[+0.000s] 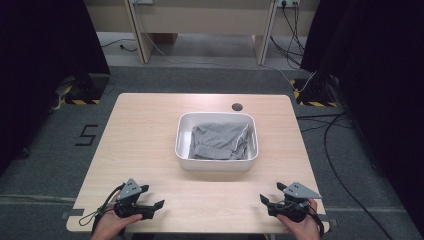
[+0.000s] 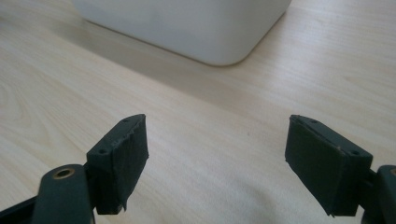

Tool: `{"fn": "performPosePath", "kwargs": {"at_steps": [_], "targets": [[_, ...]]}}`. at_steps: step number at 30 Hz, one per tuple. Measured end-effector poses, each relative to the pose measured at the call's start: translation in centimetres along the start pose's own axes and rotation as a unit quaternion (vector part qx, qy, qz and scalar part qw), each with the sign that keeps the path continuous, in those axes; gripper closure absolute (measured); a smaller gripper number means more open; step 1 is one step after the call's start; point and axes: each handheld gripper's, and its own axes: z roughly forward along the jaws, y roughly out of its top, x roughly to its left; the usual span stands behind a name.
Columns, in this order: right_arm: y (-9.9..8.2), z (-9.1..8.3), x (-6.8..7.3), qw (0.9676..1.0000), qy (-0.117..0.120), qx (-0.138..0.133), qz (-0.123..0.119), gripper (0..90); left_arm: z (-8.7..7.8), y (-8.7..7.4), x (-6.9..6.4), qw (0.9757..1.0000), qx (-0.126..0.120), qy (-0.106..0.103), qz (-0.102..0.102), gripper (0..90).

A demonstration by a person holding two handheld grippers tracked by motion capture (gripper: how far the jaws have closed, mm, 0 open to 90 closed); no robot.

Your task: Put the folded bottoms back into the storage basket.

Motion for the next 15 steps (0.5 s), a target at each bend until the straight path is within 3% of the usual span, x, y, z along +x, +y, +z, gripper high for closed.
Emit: {"fn": "performPosePath", "kwargs": {"at_steps": [7, 10, 15], "targets": [[-1.3, 0.3, 0.1, 0.9996, 0.002, 0.026, 0.004, 20.1, -0.2, -0.8, -0.2, 0.9999, 0.009, 0.005, 0.006, 15.3], [-1.8, 0.5, 0.2, 0.9991, -0.003, 0.042, -0.01, 19.7, -0.3, -1.2, -0.3, 0.9999, 0.011, 0.002, 0.0, 15.3], [-2.3, 0.6, 0.5, 0.9984, -0.004, 0.055, -0.014, 17.5, -0.6, -1.8, -0.3, 0.9999, 0.014, 0.006, 0.0, 15.3]]}}
